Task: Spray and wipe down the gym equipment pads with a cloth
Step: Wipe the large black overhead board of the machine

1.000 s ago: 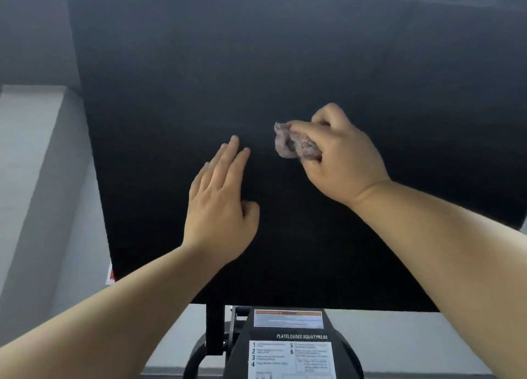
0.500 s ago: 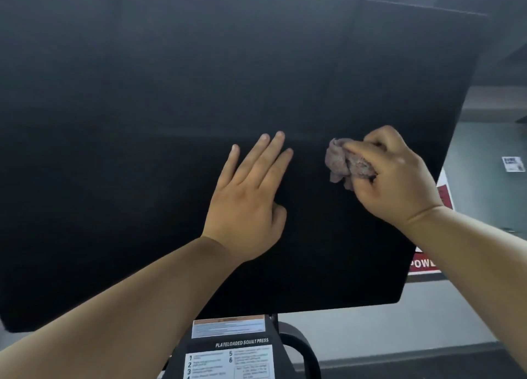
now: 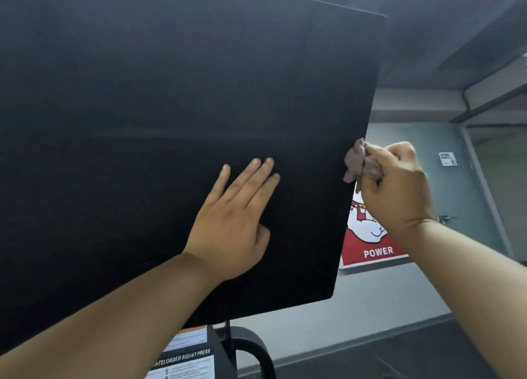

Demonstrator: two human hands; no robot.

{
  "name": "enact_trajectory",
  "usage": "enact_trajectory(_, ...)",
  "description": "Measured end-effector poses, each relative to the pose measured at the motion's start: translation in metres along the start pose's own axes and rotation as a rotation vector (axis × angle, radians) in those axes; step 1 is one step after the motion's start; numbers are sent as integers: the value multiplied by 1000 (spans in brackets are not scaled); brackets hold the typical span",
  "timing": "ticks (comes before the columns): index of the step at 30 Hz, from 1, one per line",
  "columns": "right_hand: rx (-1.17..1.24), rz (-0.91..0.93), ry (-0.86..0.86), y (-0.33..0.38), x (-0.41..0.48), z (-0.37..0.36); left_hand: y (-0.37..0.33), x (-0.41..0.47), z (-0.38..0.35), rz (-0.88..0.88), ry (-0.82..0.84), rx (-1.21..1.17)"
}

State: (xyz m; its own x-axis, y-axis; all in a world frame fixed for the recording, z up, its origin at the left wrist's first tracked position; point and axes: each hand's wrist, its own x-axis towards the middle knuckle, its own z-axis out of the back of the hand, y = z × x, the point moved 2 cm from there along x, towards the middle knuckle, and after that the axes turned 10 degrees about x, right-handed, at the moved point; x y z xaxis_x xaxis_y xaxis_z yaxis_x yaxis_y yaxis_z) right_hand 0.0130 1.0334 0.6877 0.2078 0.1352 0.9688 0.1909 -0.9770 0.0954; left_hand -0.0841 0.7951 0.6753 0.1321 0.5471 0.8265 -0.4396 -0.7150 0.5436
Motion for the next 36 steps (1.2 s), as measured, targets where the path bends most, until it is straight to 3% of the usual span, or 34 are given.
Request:
enact_trajectory(5,-58,-350,123,-24,-9,15,-21,-1,-8,-15,24,-185)
enact_trajectory(8,251,-585,260,-17,-34,24,-40,-16,-9,41,135,-445)
enact_trajectory(10,584,-779,358,3,-59,33,-55,-31,-11,203,289,-704)
enact_trajectory(13,775,-937,502,28,-107,44,-83,-60,-16,542,569,-1178)
enact_trajectory(16,844,-1037,586,47,-163,55,-112,-95,-11,776,799,-1511)
enact_trajectory(19,808,-1189,568,59,-212,77,-140,-131,-5,885,925,-1694)
enact_trajectory(24,715,-1258,694,61,-266,121,-187,-189,-18,933,1127,-1703)
enact_trajectory(27,621,-1309,642,33,-296,151,-221,-209,-25,922,1237,-1706)
enact_trajectory(33,688,-1719,546,-33,-355,192,-292,-232,-46,1019,1264,-1685)
enact_trajectory(36,631,-1834,526,-59,-394,210,-336,-251,-60,1032,1291,-1674)
